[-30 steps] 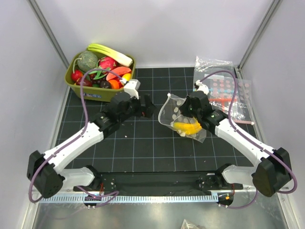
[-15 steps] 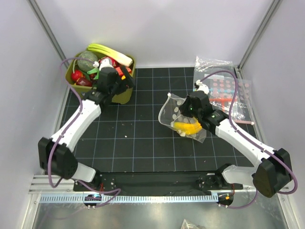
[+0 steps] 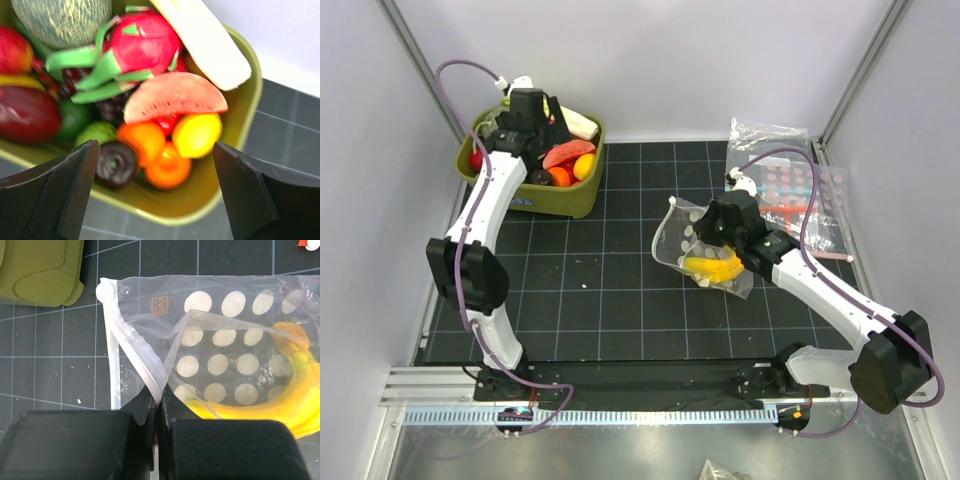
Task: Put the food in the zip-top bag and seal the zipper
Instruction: Pick up the fake fruit from the bin.
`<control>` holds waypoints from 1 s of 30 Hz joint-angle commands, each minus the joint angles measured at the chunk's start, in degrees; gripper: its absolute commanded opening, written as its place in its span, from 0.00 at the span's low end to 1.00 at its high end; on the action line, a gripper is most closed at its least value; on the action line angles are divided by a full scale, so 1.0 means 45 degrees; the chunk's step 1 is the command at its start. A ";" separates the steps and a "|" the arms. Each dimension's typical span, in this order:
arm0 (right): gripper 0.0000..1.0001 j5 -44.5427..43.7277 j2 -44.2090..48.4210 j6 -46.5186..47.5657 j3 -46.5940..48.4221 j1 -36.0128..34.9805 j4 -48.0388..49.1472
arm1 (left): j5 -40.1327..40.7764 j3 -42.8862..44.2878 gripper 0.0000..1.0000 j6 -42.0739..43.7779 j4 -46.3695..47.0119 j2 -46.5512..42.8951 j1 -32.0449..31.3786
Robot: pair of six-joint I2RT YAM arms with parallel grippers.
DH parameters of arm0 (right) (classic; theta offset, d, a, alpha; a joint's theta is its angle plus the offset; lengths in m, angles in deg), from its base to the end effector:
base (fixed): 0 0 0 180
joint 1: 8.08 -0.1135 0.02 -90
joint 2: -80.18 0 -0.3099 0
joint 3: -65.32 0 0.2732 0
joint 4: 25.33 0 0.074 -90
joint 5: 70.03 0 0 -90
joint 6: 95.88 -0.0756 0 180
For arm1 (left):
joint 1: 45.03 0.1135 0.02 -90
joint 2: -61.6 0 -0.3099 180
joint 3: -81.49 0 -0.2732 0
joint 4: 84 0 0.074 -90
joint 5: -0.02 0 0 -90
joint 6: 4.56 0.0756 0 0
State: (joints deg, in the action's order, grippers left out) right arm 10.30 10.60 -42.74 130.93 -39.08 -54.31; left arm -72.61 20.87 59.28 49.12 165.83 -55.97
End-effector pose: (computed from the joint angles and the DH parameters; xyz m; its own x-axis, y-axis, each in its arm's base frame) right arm 0.2715 0.1483 0.3042 -0.6051 0.3263 -0.7262 -0.0299 0.9022 0.4303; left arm 0.4797 -0.0697 0.4084 -0.4334 -0.3448 -0.8326 -0.2888 0.9283 -0.2341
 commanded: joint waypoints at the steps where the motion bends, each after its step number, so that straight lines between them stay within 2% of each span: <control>1: 0.01 0.0137 0.0092 -0.0109 0.0485 0.0015 0.0593 | 0.0671 0.0918 1.00 0.2586 -0.0253 0.0587 -0.0089; 7: 0.01 0.0333 0.0091 -0.0148 0.0485 0.0015 0.0594 | 0.1825 0.2535 1.00 0.3935 -0.0466 0.2578 0.0047; 16: 0.01 0.0489 -0.0299 -0.0148 0.0563 0.0015 0.0633 | 0.0129 0.4687 1.00 0.4639 -0.0663 0.4572 0.0926; 24: 0.01 0.0508 -0.0280 -0.0187 0.0485 -0.0005 0.0711 | -0.0011 0.6129 1.00 0.6300 -0.0389 0.6719 0.1298; 27: 0.01 0.0411 -0.0338 -0.0187 0.0484 0.0015 0.0691 | -0.1393 0.7049 1.00 0.5891 -0.0546 0.7619 0.1531; 30: 0.01 0.0411 -0.0338 -0.0168 0.0465 0.0015 0.0691 | -0.2139 0.7149 1.00 0.5889 -0.0215 0.8067 0.1552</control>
State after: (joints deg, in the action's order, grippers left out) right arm 12.42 8.98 -43.16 130.93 -39.06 -53.44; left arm -76.76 50.90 84.59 46.76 200.10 -49.85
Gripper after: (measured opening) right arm 0.050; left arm 0.996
